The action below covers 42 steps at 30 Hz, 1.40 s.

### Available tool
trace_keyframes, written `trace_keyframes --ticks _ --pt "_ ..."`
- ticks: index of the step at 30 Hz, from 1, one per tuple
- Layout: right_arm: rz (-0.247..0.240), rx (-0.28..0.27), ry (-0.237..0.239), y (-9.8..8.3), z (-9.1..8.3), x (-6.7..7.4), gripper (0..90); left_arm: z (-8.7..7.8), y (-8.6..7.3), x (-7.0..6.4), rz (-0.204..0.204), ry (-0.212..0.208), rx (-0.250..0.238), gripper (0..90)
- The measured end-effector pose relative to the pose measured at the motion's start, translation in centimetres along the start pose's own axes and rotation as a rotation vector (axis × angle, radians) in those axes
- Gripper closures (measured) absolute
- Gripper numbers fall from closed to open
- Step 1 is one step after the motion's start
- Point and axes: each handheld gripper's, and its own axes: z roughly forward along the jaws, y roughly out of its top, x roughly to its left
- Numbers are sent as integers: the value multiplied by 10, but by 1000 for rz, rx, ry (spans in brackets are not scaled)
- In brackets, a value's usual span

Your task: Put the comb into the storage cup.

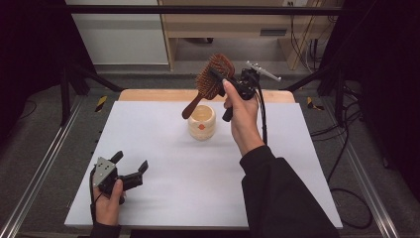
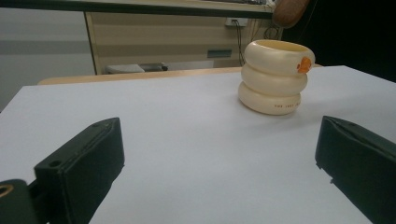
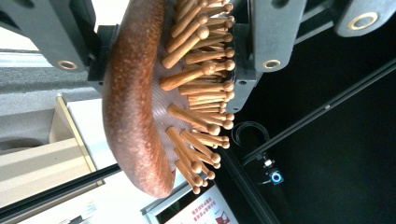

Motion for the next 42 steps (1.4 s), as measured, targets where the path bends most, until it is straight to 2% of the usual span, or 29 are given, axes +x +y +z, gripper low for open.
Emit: trace_keyframes --ticks 10,26,32,39,42 --pt "10 -17 -12 6 -1 -4 506 0 0 0 -2 -3 -2 14" --pt "-6 -27 -31 13 -6 -11 506 0 0 -1 0 -8 2 15" --pt "-35 -32 -43 13 -7 -13 505 1 0 -2 6 -12 5 15" --pt "-121 19 -118 7 -3 -16 504 1 0 -2 4 -15 5 15" --pt "-118 12 -123 7 -1 -18 503 1 0 -2 3 -15 4 15"
